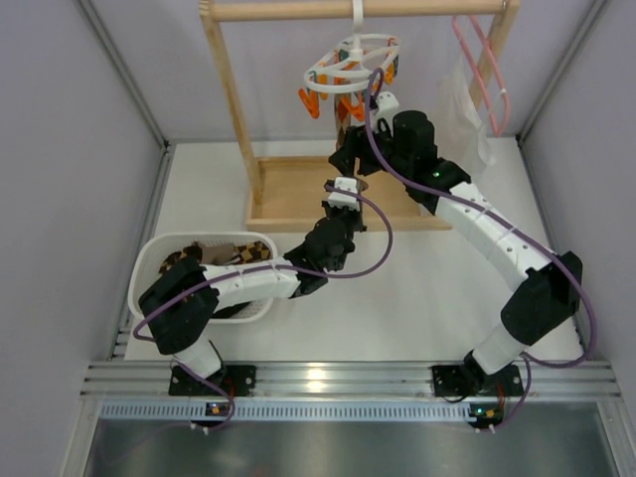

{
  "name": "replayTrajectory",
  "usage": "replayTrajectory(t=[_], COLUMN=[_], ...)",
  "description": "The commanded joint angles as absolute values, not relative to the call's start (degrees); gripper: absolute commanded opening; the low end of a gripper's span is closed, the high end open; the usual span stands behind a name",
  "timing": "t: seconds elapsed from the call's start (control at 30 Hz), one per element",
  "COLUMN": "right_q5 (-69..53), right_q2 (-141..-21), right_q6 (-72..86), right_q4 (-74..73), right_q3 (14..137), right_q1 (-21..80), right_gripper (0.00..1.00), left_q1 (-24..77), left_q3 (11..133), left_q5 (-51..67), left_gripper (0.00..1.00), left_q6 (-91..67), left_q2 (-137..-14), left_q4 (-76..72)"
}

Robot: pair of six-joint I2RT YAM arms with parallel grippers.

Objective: Remove the socks clipped to the hanger

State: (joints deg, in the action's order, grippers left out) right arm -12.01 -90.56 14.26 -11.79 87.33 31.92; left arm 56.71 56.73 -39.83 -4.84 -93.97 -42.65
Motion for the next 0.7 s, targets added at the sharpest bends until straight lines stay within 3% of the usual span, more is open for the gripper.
replayTrajectory(t=[0.0,0.03,0.1,0.13,0.2,0.37,0.4,0.47,0.53,0.67], right_q5=[-12.9,-12.8,-12.7,-12.9,-13.7,-15.4,-15.9,-17.9,-19.2,-23.3], right_q2=[-92.6,-93.0,-93.1,-92.8,-92.6,-90.6,-90.4,-89.8,-89.5,-89.5], right_q6=[12.6,12.4,12.9,13.3,13.9,15.0,15.8,16.4,17.4,18.1], right_q4=[-8.1,-7.6,-6.3,-6.2,-5.0,-1.7,-1.2,-0.6,1.8,2.5], right_q3=[92.4,92.3,91.8,91.7,91.0,88.1,87.7,86.8,86.0,85.4], right_q1=[31.4,31.4,31.4,31.4,31.4,30.8,30.6,29.4,28.0,25.9], right_gripper=[0.62,0.43,0.31,0.2,0.11,0.04,0.04,0.02,0.0,0.0], left_q1=[56.3,56.2,56.2,56.2,56.1,55.2,55.0,54.9,54.9,54.9], left_q3=[55.1,54.9,54.6,54.4,54.5,53.5,53.3,51.5,48.1,43.2], left_q5=[-37.5,-37.2,-37.0,-37.0,-37.1,-37.0,-37.2,-38.0,-38.1,-38.7], left_gripper=[0.0,0.0,0.0,0.0,0.01,0.4,0.66,0.86,0.98,0.98], left_q6=[-6.6,-6.8,-6.7,-6.5,-6.2,-5.5,-5.3,-5.0,-4.9,-6.9], left_q2=[-90.5,-89.9,-89.7,-89.6,-89.5,-88.2,-87.7,-85.6,-81.9,-72.9], left_q4=[-47.0,-47.1,-47.0,-47.0,-47.0,-46.9,-46.9,-46.8,-46.7,-38.9])
